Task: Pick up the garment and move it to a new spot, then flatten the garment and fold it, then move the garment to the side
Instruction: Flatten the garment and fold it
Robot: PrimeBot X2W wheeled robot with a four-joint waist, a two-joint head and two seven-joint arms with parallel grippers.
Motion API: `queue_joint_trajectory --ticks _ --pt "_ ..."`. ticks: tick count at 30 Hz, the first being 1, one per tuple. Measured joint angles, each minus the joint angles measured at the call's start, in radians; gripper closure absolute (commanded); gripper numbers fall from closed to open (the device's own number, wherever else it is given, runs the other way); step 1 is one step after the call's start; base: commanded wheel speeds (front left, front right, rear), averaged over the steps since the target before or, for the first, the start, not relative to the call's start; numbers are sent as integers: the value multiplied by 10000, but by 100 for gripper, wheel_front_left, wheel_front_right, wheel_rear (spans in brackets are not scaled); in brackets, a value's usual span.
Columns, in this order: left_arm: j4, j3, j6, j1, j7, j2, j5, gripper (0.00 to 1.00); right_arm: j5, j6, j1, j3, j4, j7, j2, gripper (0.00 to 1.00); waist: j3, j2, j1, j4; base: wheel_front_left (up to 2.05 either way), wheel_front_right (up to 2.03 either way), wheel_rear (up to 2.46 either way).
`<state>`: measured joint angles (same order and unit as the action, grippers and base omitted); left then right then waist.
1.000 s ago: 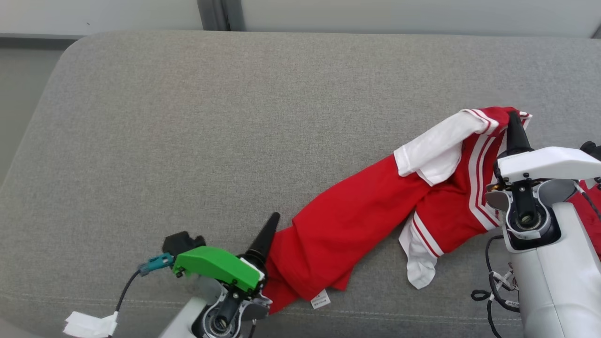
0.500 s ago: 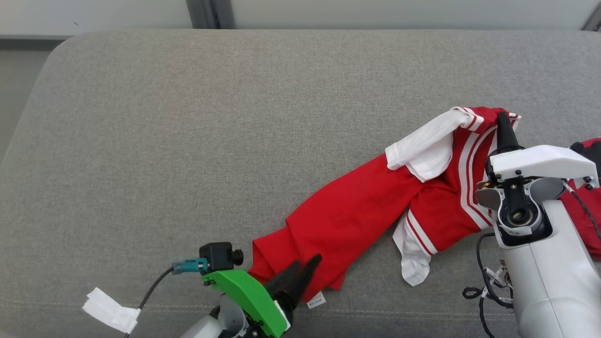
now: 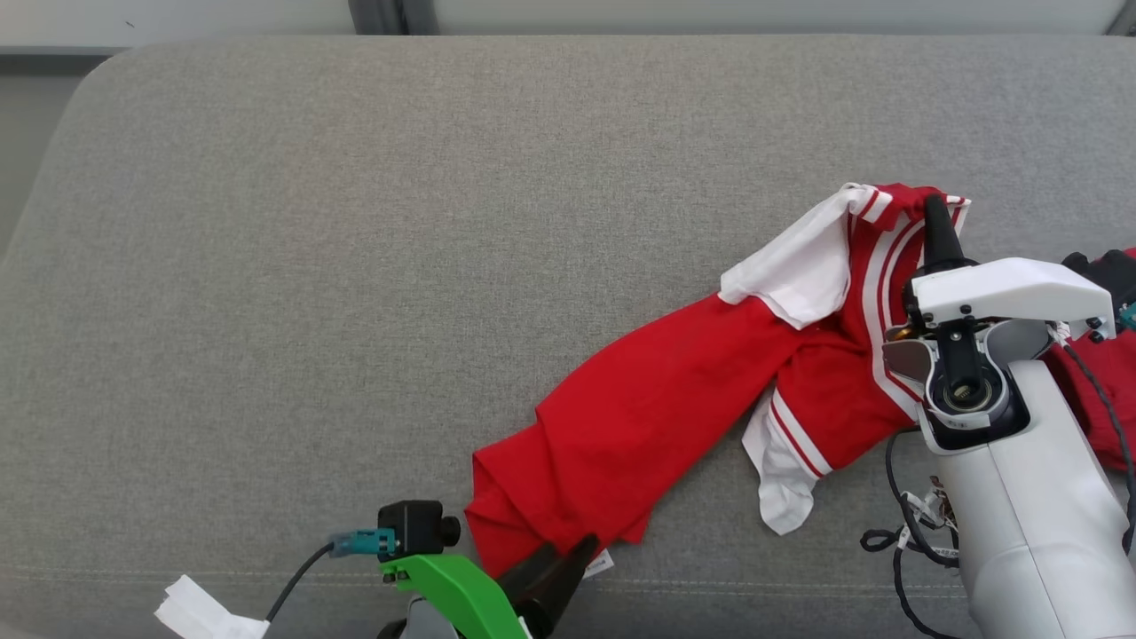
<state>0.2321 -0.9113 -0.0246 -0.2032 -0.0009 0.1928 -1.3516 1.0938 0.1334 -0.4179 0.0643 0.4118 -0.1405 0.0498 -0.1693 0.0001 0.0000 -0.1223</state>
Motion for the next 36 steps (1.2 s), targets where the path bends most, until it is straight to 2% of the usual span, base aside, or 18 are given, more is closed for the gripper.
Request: queue_joint_trajectory --ticks 6,9,13,19,22,23,25,26,31,36 --pt "-12 13 554 32 21 276 79 0 77 0 -127 311 140 -69 0 100 -144 0 0 125 0 0 0" --pt "-31 -13 690 165 105 408 77 0 77 0 -164 270 178 -188 4 100 -202 -1 0 194 0 0 0" --pt "-278 -8 681 245 96 447 73 0 77 0 -204 222 270 -274 10 100 -246 0 0 212 0 0 0" --pt "-911 198 433 244 92 12 -426 0 173 0 -253 272 387 -364 10 100 -281 0 0 220 0 0 0" --pt "-959 259 430 245 105 10 -625 0 240 0 -264 332 435 -399 10 100 -301 0 0 231 0 0 0" --pt "-965 295 428 253 176 21 -673 19 245 0 -277 343 454 -405 10 100 -308 0 0 237 0 0 0" --pt "-1093 453 418 367 196 -33 -1030 95 251 0 -293 347 479 -441 10 100 -319 0 0 250 0 0 0" --pt "-1183 543 376 465 226 -79 -1300 100 251 0 -295 347 491 -464 12 100 -321 0 0 257 0 0 0" --pt "-1898 1116 144 651 320 -196 -2109 100 257 0 -298 349 523 -500 10 100 -299 0 0 283 0 0 0" --pt "-2803 2491 58 447 -109 -153 -2596 100 316 0 -304 688 295 -418 35 100 -282 0 0 267 0 0 0"
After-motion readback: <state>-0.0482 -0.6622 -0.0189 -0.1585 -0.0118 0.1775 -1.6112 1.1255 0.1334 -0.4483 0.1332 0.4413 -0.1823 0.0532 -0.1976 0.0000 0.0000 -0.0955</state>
